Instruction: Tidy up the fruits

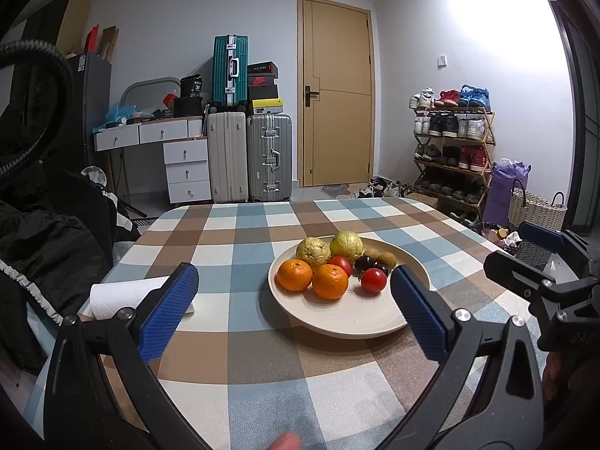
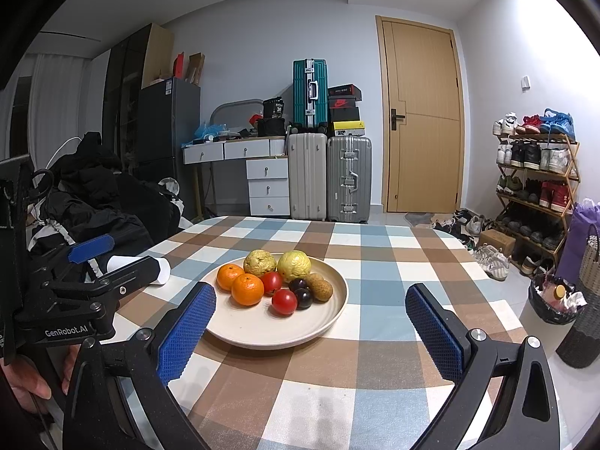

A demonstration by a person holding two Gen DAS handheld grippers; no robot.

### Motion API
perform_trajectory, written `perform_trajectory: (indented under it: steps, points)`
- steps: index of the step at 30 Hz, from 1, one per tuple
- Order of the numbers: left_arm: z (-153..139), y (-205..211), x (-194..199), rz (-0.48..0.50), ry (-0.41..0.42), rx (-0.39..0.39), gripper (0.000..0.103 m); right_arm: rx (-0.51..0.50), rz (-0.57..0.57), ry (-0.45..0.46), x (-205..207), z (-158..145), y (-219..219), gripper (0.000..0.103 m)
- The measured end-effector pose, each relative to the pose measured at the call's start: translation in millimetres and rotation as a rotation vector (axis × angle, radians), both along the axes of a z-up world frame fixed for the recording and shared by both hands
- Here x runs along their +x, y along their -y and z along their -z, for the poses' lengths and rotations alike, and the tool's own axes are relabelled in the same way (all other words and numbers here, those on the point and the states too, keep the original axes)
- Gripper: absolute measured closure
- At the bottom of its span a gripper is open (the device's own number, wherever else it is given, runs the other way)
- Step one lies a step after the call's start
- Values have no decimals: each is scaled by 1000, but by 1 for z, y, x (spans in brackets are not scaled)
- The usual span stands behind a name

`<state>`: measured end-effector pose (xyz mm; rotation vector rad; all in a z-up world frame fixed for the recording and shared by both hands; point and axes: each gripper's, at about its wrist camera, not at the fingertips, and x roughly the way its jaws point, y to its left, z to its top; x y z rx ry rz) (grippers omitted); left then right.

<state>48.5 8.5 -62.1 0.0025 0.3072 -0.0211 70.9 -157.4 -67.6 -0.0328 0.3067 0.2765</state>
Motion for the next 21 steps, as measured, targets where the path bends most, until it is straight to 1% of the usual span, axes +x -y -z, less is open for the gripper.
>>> perform_trajectory:
  steps: [21]
  points:
    - [1,1,0,7,1,1,1,4,-2,-1,-1,0,0,0]
